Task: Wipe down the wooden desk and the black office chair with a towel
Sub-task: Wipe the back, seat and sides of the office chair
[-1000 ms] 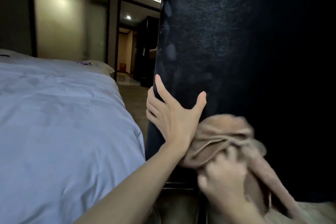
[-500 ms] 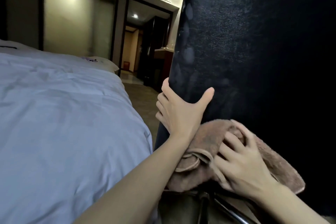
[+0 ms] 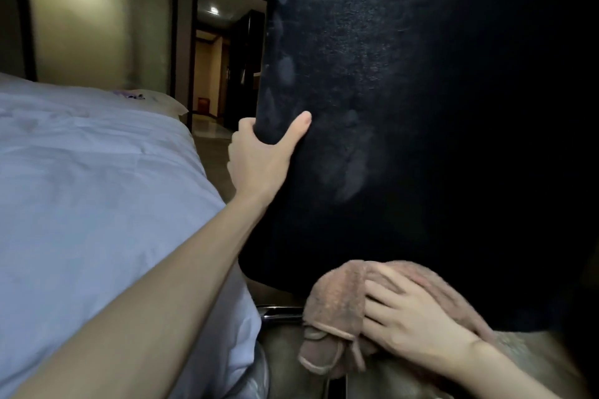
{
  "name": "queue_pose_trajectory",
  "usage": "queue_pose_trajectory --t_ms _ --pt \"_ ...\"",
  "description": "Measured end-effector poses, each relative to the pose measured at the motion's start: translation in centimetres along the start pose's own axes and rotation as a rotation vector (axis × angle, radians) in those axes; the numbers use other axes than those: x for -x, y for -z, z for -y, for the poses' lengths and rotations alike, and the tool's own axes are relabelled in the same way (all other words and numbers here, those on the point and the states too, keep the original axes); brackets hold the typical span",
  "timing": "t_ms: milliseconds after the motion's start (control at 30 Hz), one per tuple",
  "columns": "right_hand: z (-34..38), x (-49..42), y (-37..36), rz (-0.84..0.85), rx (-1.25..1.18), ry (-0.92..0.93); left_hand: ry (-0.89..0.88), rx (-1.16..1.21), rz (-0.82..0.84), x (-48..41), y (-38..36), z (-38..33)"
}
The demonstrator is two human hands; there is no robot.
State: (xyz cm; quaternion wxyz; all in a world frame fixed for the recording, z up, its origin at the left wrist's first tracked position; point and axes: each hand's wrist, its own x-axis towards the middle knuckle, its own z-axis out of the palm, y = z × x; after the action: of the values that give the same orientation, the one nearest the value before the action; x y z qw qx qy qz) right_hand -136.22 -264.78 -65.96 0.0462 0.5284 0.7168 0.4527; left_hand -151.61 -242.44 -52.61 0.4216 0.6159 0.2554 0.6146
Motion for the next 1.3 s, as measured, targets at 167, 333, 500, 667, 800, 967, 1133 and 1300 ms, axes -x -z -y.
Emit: queue_pose_trajectory --t_ms 167,333,500,667,800,967,1133,1300 --pt "-4.2 8.5 2.0 0.06 0.159 0.014 -0.242 -0.243 -0.287 2.1 -1.0 0.2" --pt "-3.2 7.1 2.7 -0.004 0.125 -0.116 -1.038 -0.644 0.022 7.0 -3.3 1.8" --pt "-3.4 5.2 1.6 0.013 0.169 -0.01 -1.169 -0.848 0.14 5.6 -3.5 4.8" --pt "-4.6 8.6 2.0 0.038 0.185 0.013 -1.167 -0.853 0.132 2.8 -2.2 6.4" --pt "-6.1 13.7 4.4 0.089 0.201 -0.057 -1.101 -0.9 0.14 1.1 -0.8 8.0" --pt "-6.6 15.2 6.8 0.132 0.24 -0.102 -0.838 -0.842 0.152 1.8 0.0 8.0" --pt "-4.2 9.4 6.9 0.05 0.211 -0.104 -0.875 -0.698 0.198 7.8 -4.2 6.1" --pt "-3.9 7.5 6.9 0.031 0.223 0.01 -1.064 -0.8 0.323 10.3 -7.3 6.3"
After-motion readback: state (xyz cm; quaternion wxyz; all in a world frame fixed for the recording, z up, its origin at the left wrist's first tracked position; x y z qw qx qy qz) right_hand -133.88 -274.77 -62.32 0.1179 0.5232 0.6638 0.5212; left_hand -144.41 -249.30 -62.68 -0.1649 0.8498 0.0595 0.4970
